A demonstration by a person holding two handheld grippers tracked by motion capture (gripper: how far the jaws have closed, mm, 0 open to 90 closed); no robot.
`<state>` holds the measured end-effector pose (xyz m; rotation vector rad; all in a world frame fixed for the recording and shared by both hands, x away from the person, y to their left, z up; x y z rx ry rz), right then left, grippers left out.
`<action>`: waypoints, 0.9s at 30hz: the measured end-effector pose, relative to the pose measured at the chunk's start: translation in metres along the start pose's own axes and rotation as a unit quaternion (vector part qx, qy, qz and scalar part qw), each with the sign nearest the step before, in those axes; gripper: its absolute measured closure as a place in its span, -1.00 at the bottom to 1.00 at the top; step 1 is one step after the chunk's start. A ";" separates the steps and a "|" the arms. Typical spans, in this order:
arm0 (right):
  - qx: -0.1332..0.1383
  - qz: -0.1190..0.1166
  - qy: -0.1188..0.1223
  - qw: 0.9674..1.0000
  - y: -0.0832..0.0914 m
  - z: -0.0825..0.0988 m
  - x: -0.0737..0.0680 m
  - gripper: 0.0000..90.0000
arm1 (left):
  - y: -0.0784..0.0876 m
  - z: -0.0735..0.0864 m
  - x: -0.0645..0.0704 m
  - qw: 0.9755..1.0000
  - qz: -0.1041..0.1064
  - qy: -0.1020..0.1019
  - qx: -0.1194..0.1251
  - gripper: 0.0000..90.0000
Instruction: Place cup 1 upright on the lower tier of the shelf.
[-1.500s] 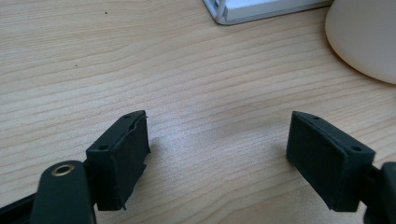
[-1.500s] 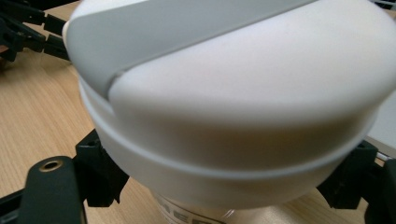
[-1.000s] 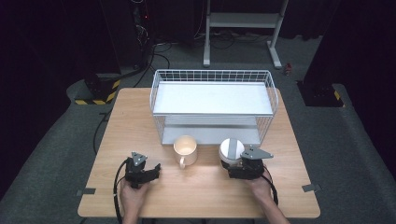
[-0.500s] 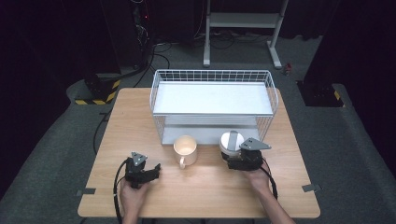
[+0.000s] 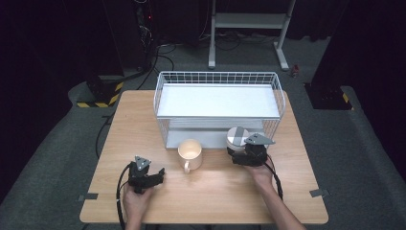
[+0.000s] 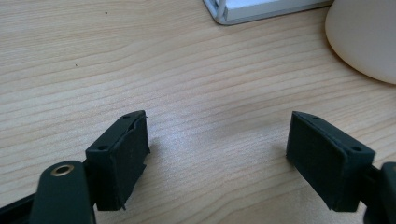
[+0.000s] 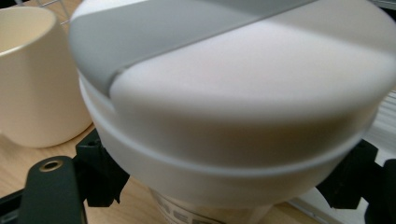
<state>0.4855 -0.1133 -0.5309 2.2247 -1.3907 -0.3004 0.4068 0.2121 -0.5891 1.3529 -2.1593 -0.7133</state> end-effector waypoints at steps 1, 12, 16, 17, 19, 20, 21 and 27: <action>0.004 -0.001 0.001 1.000 -0.001 -0.001 0.001 -0.59 | 0.000 0.000 0.000 1.000 0.000 0.000 0.000 -0.53; 0.004 0.013 -0.009 1.000 -0.009 -0.006 0.010 -0.59 | 0.000 0.000 0.000 1.000 0.000 0.000 0.000 -0.53; 0.008 0.017 -0.004 1.000 -0.012 -0.007 0.011 -0.59 | 0.000 0.000 0.000 1.000 0.001 0.000 -0.001 -0.53; 0.007 0.019 -0.003 1.000 -0.012 -0.007 0.011 -0.59 | 0.000 0.000 0.000 1.000 0.001 0.000 -0.002 -0.53; 0.005 0.027 0.008 1.000 -0.013 -0.006 0.010 -0.59 | 0.000 0.000 0.000 1.000 0.000 0.000 0.000 -0.52; 0.006 0.029 0.018 0.999 -0.013 -0.007 0.010 -0.59 | 0.000 0.000 0.000 1.000 0.001 0.000 -0.001 -0.53; 0.006 0.028 0.020 0.999 -0.013 -0.007 0.010 -0.59 | 0.000 0.000 0.000 1.000 0.001 0.000 -0.001 -0.52; 0.016 0.031 0.004 0.999 -0.019 -0.008 0.015 -0.59 | 0.000 0.000 0.000 1.000 0.000 0.000 0.000 -0.53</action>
Point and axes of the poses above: each handheld gripper's, and its own axes: y roughly backward along the jaws, z roughly out of its underside, x roughly to its right, the point moved 9 cm from there along -y, roughly forward along the jaws, and after that the axes turned 11 degrees about z, right-handed, at the moved point
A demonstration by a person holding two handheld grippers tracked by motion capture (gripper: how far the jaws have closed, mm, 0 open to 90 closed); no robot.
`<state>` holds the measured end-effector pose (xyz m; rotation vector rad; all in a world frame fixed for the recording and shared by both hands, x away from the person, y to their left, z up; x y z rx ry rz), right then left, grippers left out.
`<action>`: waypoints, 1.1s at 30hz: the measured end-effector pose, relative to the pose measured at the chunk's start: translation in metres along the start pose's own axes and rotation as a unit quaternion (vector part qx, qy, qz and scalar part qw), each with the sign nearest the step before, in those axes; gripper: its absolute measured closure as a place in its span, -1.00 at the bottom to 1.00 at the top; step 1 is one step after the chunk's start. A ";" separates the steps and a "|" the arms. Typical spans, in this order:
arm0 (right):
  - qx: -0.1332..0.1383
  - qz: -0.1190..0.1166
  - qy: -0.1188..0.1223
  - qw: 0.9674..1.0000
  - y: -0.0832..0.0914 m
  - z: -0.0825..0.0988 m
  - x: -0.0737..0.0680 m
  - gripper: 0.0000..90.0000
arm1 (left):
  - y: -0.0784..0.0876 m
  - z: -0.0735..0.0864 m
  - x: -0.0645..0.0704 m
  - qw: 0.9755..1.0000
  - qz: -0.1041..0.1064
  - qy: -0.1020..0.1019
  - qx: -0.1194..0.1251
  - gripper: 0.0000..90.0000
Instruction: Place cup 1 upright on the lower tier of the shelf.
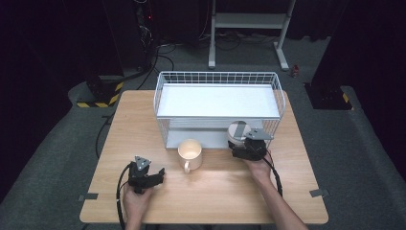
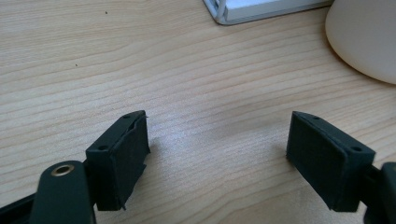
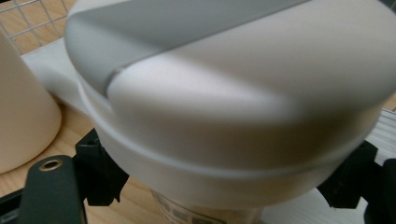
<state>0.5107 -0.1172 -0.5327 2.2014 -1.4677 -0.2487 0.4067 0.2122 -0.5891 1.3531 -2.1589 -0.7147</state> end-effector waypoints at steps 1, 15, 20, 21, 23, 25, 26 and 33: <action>0.003 0.001 -0.001 1.000 -0.001 0.000 0.001 -0.59 | 0.000 0.000 0.000 1.000 0.000 0.000 0.000 -0.53; 0.001 0.003 -0.010 1.000 -0.013 -0.005 0.004 -0.59 | 0.000 0.000 0.000 1.000 0.000 0.000 -0.001 -0.52; -0.002 0.002 -0.010 1.000 -0.015 -0.005 0.005 -0.59 | 0.000 0.000 0.000 1.000 0.000 0.001 -0.001 -0.52; -0.002 0.002 -0.011 1.000 -0.015 -0.005 0.005 -0.59 | 0.000 0.000 0.000 1.000 0.000 0.001 -0.001 -0.52; -0.004 0.003 -0.014 1.000 -0.015 -0.005 0.005 -0.60 | 0.000 0.000 0.000 1.000 0.001 0.000 -0.001 -0.52; -0.007 0.004 -0.017 1.000 -0.014 -0.005 0.005 -0.60 | 0.000 0.000 0.000 1.000 0.000 0.000 -0.001 -0.52; -0.007 0.004 -0.018 1.000 -0.014 -0.005 0.006 -0.60 | 0.000 0.000 0.000 1.000 0.001 0.000 -0.001 -0.52; -0.014 -0.003 -0.023 1.000 -0.013 -0.004 0.006 -0.64 | 0.000 0.000 0.000 1.000 0.000 0.001 -0.001 -0.52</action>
Point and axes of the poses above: each handheld gripper's, and its own axes: y roughly backward along the jaws, z roughly out of its underside, x roughly to its right, the point moved 9 cm from there along -y, roughly forward along the jaws, and after that the axes turned 11 degrees about z, right-handed, at the moved point
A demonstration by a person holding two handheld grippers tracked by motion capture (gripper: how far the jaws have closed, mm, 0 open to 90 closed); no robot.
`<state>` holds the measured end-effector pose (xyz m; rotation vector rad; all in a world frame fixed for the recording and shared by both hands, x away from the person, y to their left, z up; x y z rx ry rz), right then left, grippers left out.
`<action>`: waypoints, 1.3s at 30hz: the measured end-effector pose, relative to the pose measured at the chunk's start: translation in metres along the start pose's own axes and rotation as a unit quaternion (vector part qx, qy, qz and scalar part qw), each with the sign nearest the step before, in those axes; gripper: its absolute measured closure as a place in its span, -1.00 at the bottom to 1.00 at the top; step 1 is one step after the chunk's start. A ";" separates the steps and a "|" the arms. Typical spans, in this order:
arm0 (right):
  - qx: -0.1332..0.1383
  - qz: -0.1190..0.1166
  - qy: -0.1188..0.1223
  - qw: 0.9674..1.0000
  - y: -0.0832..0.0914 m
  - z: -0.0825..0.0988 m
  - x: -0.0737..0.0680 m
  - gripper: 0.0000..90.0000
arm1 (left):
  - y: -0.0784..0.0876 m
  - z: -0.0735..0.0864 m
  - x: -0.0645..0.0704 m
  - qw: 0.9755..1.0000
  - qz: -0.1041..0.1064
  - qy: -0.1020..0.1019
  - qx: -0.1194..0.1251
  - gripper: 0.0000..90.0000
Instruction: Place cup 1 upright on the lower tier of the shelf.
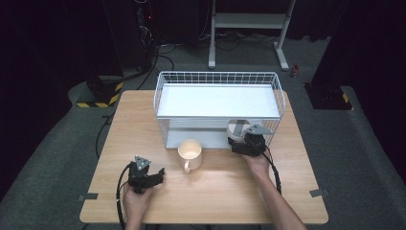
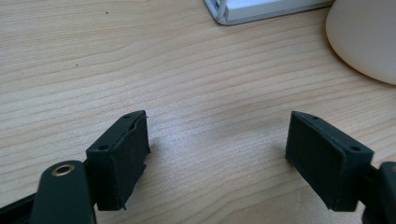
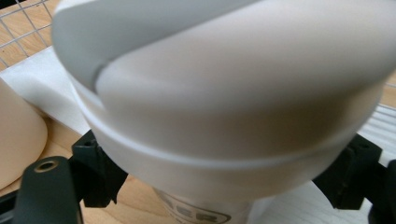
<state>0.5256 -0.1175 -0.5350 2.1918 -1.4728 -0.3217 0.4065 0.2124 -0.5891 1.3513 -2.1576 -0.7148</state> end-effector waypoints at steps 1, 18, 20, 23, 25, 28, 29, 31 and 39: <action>-0.002 -0.001 -0.004 1.000 0.000 0.000 0.000 -0.66 | 0.000 0.000 0.000 1.000 0.000 0.000 0.000 -0.52; -0.018 0.004 -0.020 1.000 0.004 0.013 0.000 -0.68 | 0.000 -0.001 -0.002 1.000 -0.005 -0.001 0.000 -0.51; -0.024 0.012 -0.009 1.000 0.006 0.015 0.001 -0.66 | 0.000 -0.001 -0.002 1.000 -0.006 -0.001 0.000 -0.51; -0.018 0.011 -0.009 1.000 0.009 0.015 0.001 -0.59 | 0.000 -0.001 -0.002 1.000 -0.006 0.000 0.000 -0.51; -0.018 0.014 -0.007 1.000 0.010 0.017 0.000 -0.54 | 0.000 -0.001 -0.002 1.000 -0.006 -0.001 0.000 -0.51; -0.016 0.020 -0.006 1.000 0.011 0.020 0.000 -0.52 | 0.000 -0.001 -0.002 1.000 -0.006 0.000 0.000 -0.51; -0.020 0.021 -0.004 1.000 0.011 0.021 -0.001 -0.51 | 0.000 -0.001 -0.002 1.000 -0.006 0.000 0.000 -0.51; -0.022 0.023 -0.003 1.000 0.011 0.022 0.000 -0.50 | 0.000 -0.001 -0.002 1.000 -0.006 0.000 0.000 -0.51; -0.034 0.030 -0.018 0.999 0.004 0.026 0.002 -0.35 | 0.000 -0.001 -0.002 1.000 -0.006 -0.001 0.000 -0.51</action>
Point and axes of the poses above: each handheld gripper's, and its own axes: y roughly backward along the jaws, z roughly out of its underside, x roughly to its right, the point moved 9 cm from there along -y, roughly forward along the jaws, and after that the axes turned 11 degrees about z, right-handed, at the moved point
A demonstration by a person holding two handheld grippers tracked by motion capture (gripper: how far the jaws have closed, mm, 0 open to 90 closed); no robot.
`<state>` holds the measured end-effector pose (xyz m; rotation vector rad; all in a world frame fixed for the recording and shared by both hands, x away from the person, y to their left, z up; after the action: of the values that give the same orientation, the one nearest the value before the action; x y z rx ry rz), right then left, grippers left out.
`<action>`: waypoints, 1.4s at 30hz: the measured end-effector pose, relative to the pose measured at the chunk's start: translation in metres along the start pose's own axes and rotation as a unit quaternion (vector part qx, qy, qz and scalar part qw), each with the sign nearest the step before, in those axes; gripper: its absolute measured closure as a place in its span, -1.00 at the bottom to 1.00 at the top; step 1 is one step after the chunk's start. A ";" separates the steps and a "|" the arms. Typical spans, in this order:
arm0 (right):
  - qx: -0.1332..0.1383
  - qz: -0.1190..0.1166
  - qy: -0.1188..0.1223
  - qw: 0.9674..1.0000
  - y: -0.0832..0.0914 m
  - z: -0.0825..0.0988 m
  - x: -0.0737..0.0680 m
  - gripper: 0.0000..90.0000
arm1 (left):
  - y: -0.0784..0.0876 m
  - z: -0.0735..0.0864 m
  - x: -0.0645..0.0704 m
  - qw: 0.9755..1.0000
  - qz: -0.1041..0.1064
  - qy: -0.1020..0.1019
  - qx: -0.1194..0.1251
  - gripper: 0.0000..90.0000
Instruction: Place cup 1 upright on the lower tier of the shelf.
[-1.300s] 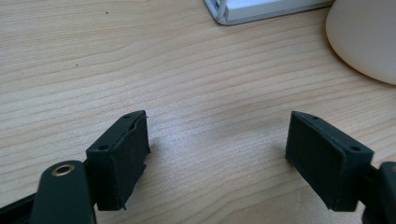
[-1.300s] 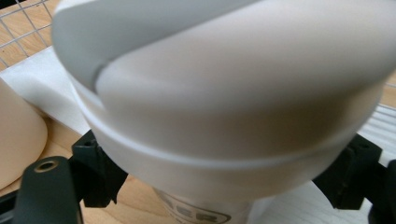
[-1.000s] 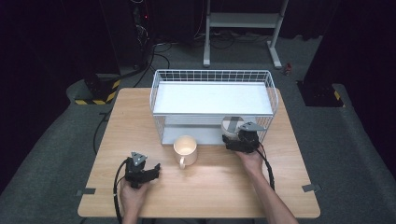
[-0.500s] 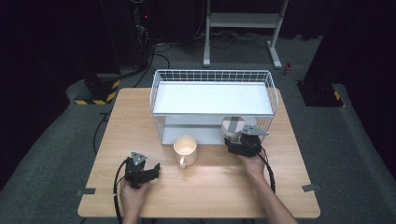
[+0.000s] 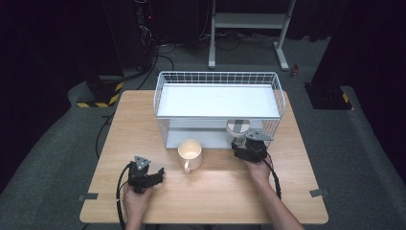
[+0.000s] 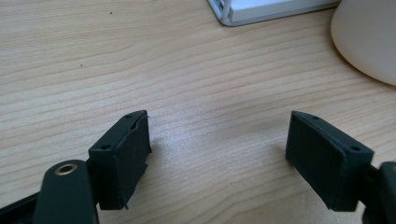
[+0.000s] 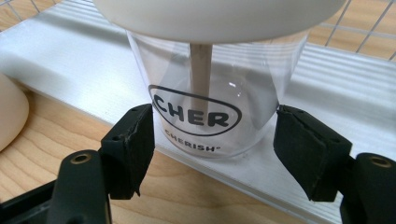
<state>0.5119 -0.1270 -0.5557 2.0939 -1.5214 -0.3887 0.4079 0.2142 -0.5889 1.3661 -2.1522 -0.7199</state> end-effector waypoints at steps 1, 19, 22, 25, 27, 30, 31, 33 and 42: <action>0.001 0.001 0.003 1.000 -0.001 -0.001 0.000 -0.35 | 0.000 0.000 0.000 1.000 0.000 0.000 0.000 -0.51; -0.005 0.029 -0.017 0.999 -0.015 -0.010 0.004 -0.02 | 0.000 0.000 0.000 1.000 0.000 0.000 0.000 -0.51; -0.014 0.030 -0.029 0.999 -0.019 -0.007 0.004 -0.01 | 0.000 0.000 0.000 1.000 0.000 0.000 0.000 -0.51; -0.014 0.032 -0.032 0.999 -0.023 -0.007 0.005 0.00 | 0.000 0.000 0.000 1.000 0.000 0.000 0.000 -0.51; -0.019 0.034 -0.033 0.999 -0.025 -0.008 0.006 0.01 | 0.000 0.000 0.000 1.000 0.000 0.000 0.000 -0.51; -0.017 0.042 -0.030 0.999 -0.026 -0.012 0.006 0.03 | 0.000 0.000 0.000 1.000 0.000 0.000 0.000 -0.51; -0.016 0.043 -0.024 0.999 -0.027 -0.013 0.007 0.04 | 0.000 0.000 0.000 1.000 0.000 0.000 0.000 -0.51; -0.015 0.047 -0.020 0.999 -0.029 -0.015 0.007 0.10 | 0.000 0.001 0.000 1.000 0.002 0.000 0.000 -0.51; -0.020 0.064 -0.028 0.997 -0.035 -0.014 0.004 0.19 | 0.000 0.000 0.000 1.000 0.001 0.000 -0.001 -0.52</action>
<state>0.5478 -0.1195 -0.5637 1.9569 -1.6563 -0.4309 0.4073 0.2142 -0.5890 1.3640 -2.1526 -0.7214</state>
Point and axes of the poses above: each handheld gripper's, and its own axes: y roughly backward along the jaws, z roughly out of its underside, x roughly to its right, the point moved 9 cm from there along -y, roughly forward along the jaws, and after that the axes turned 11 degrees about z, right-handed, at the moved point
